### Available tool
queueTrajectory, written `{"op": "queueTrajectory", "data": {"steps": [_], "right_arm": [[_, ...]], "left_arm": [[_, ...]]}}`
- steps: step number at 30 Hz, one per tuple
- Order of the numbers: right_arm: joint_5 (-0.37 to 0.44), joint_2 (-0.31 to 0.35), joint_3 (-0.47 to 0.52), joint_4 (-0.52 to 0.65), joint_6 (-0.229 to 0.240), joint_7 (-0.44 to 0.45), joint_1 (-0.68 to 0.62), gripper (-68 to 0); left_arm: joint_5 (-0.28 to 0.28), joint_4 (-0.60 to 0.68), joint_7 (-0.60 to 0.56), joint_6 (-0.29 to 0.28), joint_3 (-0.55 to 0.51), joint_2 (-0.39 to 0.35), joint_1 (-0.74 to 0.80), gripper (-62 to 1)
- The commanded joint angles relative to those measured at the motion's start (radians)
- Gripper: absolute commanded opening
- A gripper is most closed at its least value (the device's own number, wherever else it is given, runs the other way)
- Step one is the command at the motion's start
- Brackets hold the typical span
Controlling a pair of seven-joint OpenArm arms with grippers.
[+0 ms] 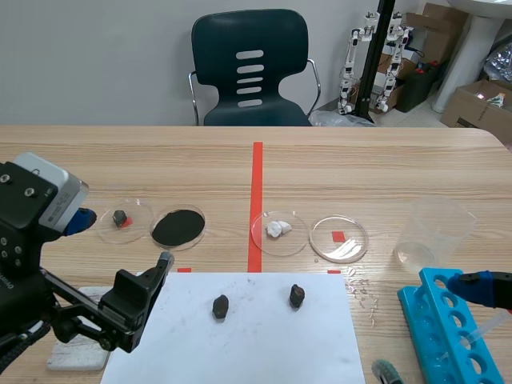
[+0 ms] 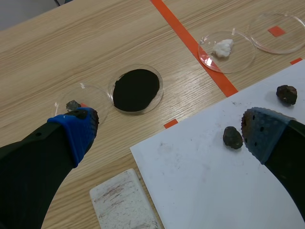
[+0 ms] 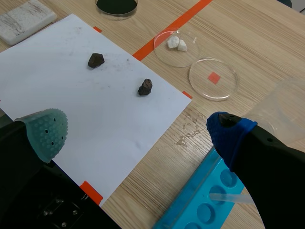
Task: Return to the home posture
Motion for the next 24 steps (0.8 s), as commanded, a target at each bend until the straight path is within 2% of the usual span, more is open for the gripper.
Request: {"op": "queueTrajectory", "data": {"steps": [1, 21, 24], "right_arm": [[0.011, 0.005, 0.003, 0.013, 0.000, 0.019, 0.001, -6.5], [0.011, 0.005, 0.003, 0.013, 0.000, 0.019, 0.001, -6.5], [0.011, 0.005, 0.003, 0.013, 0.000, 0.019, 0.001, -6.5]], "left_arm": [[-0.005, 0.014, -0.014, 0.002, 0.003, 0.005, -0.003, 1.4], [-0.006, 0.014, -0.014, 0.002, 0.003, 0.005, -0.003, 1.4], [-0.032, 0.014, -0.014, 0.002, 0.005, 0.005, -0.003, 1.4]]}}
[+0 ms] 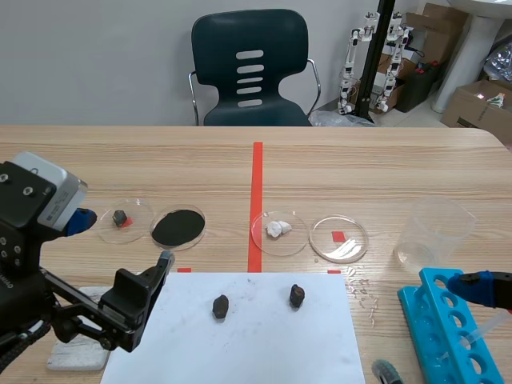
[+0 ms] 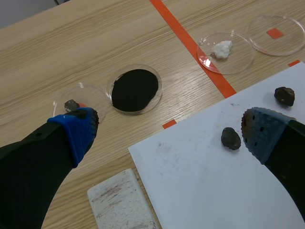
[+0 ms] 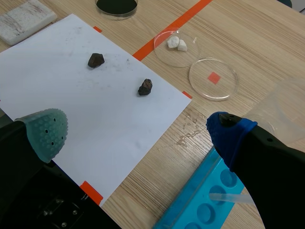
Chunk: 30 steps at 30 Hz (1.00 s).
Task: Return to the home posture
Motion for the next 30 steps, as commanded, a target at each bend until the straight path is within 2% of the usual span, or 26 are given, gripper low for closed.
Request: {"op": "queueTrajectory", "data": {"steps": [1, 7, 11, 14, 17, 20, 23, 27, 30], "right_arm": [[0.011, 0.005, 0.003, 0.013, 0.000, 0.019, 0.001, -6.5], [0.011, 0.005, 0.003, 0.013, 0.000, 0.019, 0.001, -6.5], [0.011, 0.005, 0.003, 0.013, 0.000, 0.019, 0.001, -6.5], [0.011, 0.005, 0.003, 0.013, 0.000, 0.019, 0.001, -6.5], [0.011, 0.005, 0.003, 0.013, 0.000, 0.019, 0.001, -6.5], [0.011, 0.005, 0.003, 0.013, 0.000, 0.019, 0.001, -6.5], [0.011, 0.005, 0.003, 0.013, 0.000, 0.019, 0.001, -6.5], [0.011, 0.005, 0.003, 0.013, 0.000, 0.019, 0.001, -6.5], [0.011, 0.005, 0.003, 0.013, 0.000, 0.019, 0.001, -6.5]], "left_arm": [[-0.024, 0.014, -0.016, 0.002, 0.005, 0.005, -0.003, 1.4], [-0.041, 0.014, -0.037, 0.001, 0.004, -0.021, 0.007, 1.4], [-0.104, 0.014, -0.159, 0.000, 0.004, -0.077, 0.048, 1.4], [-0.111, 0.014, -0.242, 0.000, -0.004, -0.110, 0.089, 1.4], [-0.111, 0.014, -0.284, -0.002, -0.043, -0.117, 0.137, 1.4], [-0.111, 0.014, -0.279, -0.003, -0.105, -0.117, 0.187, 1.4], [-0.108, 0.021, -0.276, -0.029, -0.167, -0.117, 0.237, 1.4], [-0.105, 0.074, -0.277, -0.040, -0.245, -0.117, 0.323, 1.4], [-0.071, 0.123, -0.276, -0.040, -0.303, -0.117, 0.388, 1.4]]}}
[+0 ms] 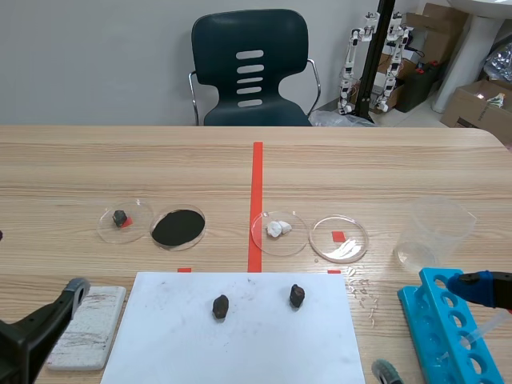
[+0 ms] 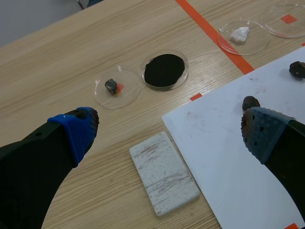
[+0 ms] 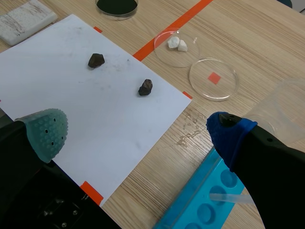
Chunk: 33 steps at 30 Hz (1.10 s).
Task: Return to the home posture
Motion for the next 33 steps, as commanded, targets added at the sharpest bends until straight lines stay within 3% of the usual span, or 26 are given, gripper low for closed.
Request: {"op": "queueTrajectory", "data": {"steps": [1, 8, 13, 33], "right_arm": [[0.011, 0.005, 0.003, 0.013, 0.000, 0.019, 0.000, -6.5], [0.011, 0.005, 0.003, 0.013, 0.000, 0.019, 0.000, -6.5], [0.011, 0.005, 0.003, 0.013, 0.000, 0.019, 0.000, -6.5], [0.011, 0.005, 0.003, 0.013, 0.000, 0.019, 0.000, -6.5]], "left_arm": [[0.010, 0.045, -0.014, 0.000, -0.024, 0.005, 0.029, 1.4], [0.008, 0.079, -0.014, -0.003, -0.109, 0.005, 0.126, 1.4], [-0.048, 0.079, -0.015, -0.003, -0.125, 0.016, 0.153, 1.4], [-0.047, 0.078, -0.014, -0.003, -0.125, 0.016, 0.152, 1.4]]}}
